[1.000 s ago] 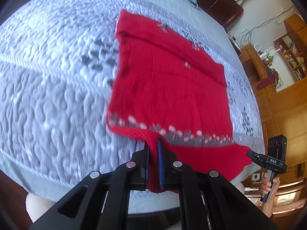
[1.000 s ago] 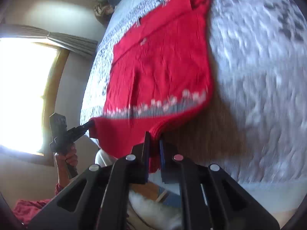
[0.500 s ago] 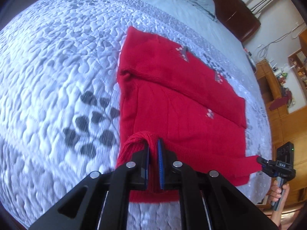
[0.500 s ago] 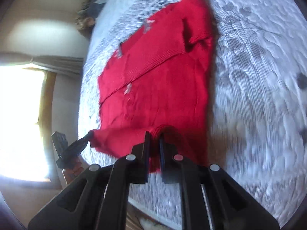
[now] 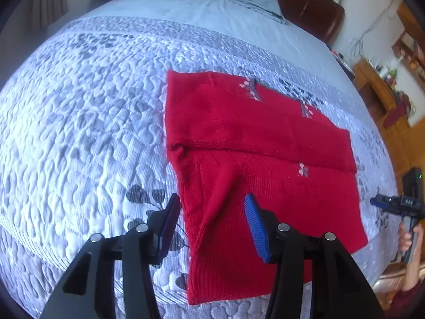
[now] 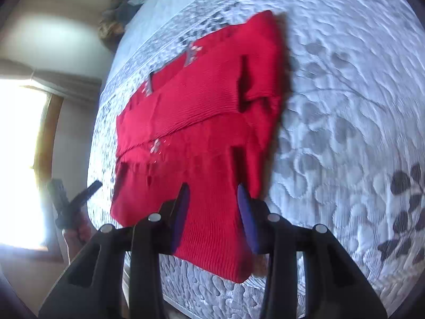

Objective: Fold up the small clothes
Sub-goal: 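Fold the hem up toward the collar and open both grippers, then grasp the folded edge of the red sweater with both grippers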

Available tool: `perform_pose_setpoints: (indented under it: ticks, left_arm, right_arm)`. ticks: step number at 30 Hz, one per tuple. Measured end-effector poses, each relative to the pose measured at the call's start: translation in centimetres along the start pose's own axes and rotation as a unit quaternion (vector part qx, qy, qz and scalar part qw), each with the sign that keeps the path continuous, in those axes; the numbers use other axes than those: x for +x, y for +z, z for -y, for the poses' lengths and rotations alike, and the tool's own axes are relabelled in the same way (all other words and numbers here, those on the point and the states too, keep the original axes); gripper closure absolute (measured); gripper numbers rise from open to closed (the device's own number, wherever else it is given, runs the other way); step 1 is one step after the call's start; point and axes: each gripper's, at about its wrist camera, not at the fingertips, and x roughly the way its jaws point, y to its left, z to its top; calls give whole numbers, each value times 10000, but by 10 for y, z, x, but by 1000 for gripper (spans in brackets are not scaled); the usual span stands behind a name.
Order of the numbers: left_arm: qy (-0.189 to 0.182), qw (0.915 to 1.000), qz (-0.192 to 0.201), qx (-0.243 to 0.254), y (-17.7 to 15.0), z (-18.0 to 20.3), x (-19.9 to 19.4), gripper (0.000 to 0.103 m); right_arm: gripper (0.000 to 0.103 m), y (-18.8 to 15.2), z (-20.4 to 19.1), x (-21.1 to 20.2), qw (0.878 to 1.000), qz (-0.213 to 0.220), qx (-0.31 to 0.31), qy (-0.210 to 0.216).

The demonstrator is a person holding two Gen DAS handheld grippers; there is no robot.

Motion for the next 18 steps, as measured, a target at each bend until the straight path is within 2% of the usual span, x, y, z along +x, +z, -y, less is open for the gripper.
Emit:
perform_pose_setpoints:
  ticks: [3, 8, 14, 18]
  left_arm:
    - [158, 9987, -70, 481, 0, 11, 11, 52]
    - [363, 9945, -164, 970, -2, 22, 30, 52]
    - [409, 9913, -243, 1226, 0, 24, 47, 52]
    - [316, 9910, -250, 1275, 2, 26, 53, 52]
  right_arm:
    - [64, 2, -7, 11, 9994, -133, -268, -163]
    - [59, 8, -8, 28, 9978, -303, -458, -373]
    - [59, 18, -3, 45, 9961, -465, -511, -546]
    - [56, 20, -3, 56, 9948, -565, -610, -594]
